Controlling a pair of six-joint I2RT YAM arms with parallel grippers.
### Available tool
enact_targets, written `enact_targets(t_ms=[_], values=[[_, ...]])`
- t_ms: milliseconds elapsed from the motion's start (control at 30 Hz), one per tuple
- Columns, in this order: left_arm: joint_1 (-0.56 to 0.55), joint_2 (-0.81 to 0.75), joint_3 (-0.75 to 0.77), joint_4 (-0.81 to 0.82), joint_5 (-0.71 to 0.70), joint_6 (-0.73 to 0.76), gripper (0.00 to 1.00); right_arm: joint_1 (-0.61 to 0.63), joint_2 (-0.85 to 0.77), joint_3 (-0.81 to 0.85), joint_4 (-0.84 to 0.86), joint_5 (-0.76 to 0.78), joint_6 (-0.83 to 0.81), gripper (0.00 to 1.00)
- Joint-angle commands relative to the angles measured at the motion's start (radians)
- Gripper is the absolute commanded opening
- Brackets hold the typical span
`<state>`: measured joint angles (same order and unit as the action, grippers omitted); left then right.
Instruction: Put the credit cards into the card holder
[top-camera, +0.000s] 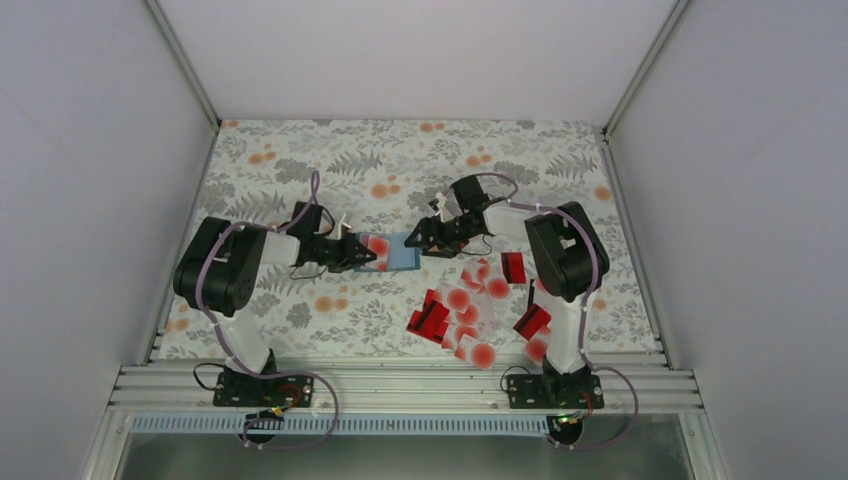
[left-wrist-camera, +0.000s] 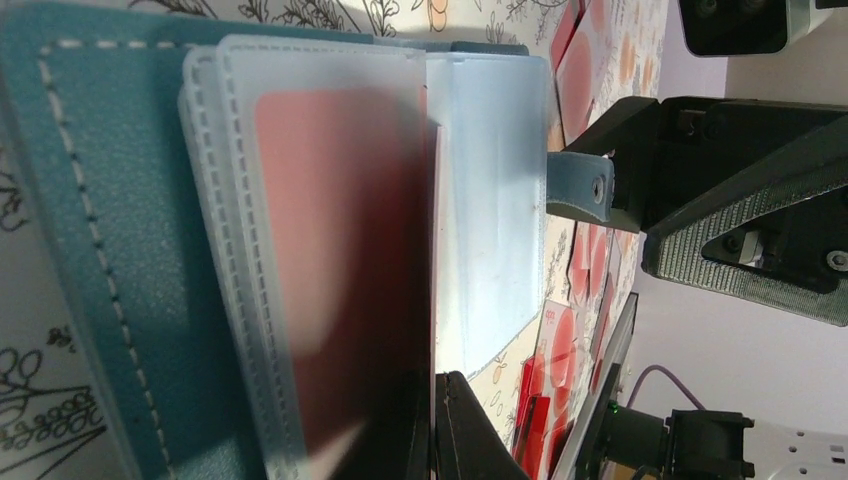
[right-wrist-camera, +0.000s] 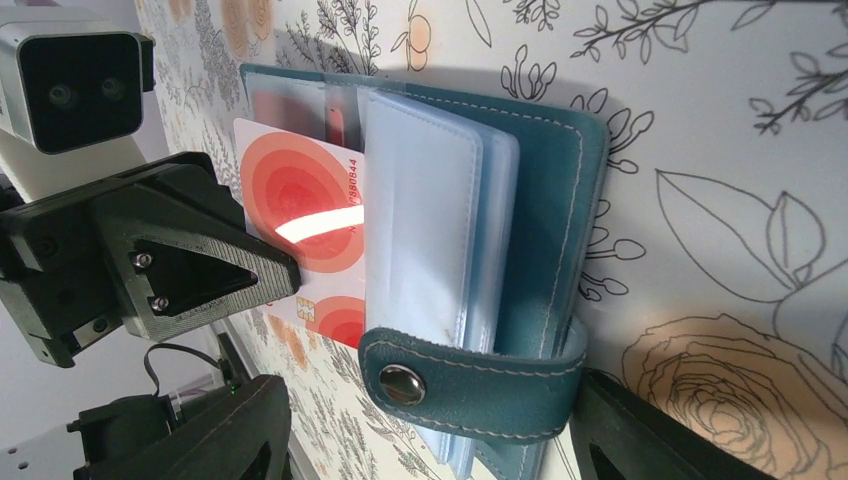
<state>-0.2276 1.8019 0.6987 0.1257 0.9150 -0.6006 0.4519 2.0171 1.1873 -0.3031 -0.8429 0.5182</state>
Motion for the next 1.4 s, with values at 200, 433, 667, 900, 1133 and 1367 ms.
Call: enact_targets(t_ms=[200, 433, 667, 900, 1133, 1367], values=[[-0.009, 0.030, 0.046, -0.022, 0.011, 0.063, 0.02, 0.009, 0.033, 0.030, 0.014, -0.011, -0.019, 0.70], [-0.009, 0.044, 0.062, -0.026, 0.018, 0.066, 0.02, 0.010, 0.040, 0.032, 0.015, -0.015, -0.018, 0.70], [-0.009, 0.059, 0.059, -0.011, 0.027, 0.061, 0.02, 0.010, 0.043, 0.033, 0.013, -0.018, -0.018, 0.70], [-0.010, 0.080, 0.067, 0.023, 0.043, 0.032, 0.02, 0.009, 0.046, 0.033, 0.009, -0.020, -0.021, 0.70], [-0.013, 0.090, 0.062, 0.059, 0.051, 0.001, 0.02, 0.011, 0.050, 0.034, 0.008, -0.025, -0.024, 0.70], [-0.015, 0.104, 0.061, 0.098, 0.054, -0.038, 0.02, 0.012, 0.052, 0.029, 0.010, -0.029, -0.023, 0.70]])
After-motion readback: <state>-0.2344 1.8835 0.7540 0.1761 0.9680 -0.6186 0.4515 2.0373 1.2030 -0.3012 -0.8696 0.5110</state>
